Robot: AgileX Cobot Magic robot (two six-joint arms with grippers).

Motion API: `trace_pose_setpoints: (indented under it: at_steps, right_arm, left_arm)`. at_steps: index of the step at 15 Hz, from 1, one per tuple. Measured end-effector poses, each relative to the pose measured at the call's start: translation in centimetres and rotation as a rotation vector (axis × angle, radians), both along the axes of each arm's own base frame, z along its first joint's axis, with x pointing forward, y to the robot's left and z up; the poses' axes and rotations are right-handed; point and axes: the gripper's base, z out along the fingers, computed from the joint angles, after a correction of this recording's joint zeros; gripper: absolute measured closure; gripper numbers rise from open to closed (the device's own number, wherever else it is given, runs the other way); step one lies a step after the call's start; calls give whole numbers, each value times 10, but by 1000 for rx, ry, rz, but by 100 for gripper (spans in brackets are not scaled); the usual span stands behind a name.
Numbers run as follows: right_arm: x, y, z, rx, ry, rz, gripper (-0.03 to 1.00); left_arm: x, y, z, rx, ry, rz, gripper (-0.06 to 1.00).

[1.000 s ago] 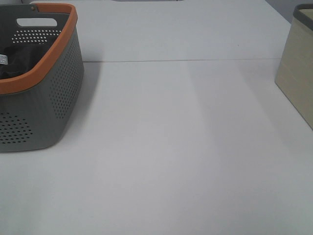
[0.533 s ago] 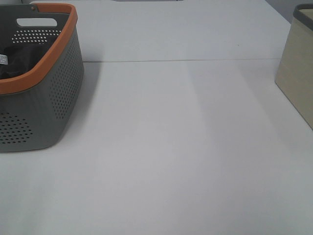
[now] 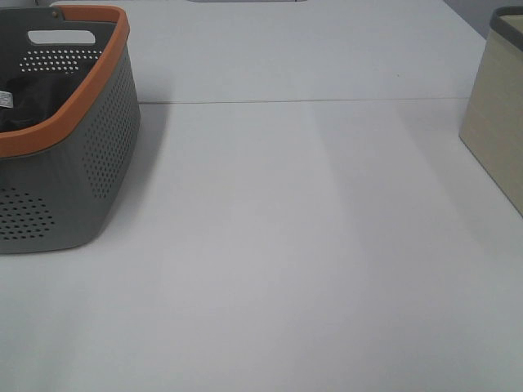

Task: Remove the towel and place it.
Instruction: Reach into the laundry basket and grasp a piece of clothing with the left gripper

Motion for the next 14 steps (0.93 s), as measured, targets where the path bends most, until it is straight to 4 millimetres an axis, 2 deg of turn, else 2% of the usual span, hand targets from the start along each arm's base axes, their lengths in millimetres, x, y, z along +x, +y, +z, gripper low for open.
trace_pose_setpoints:
  at_steps: [14]
  right_arm:
    - [0,0,0,0,0,0,45]
  left_arm:
    - [0,0,0,0,0,0,-4]
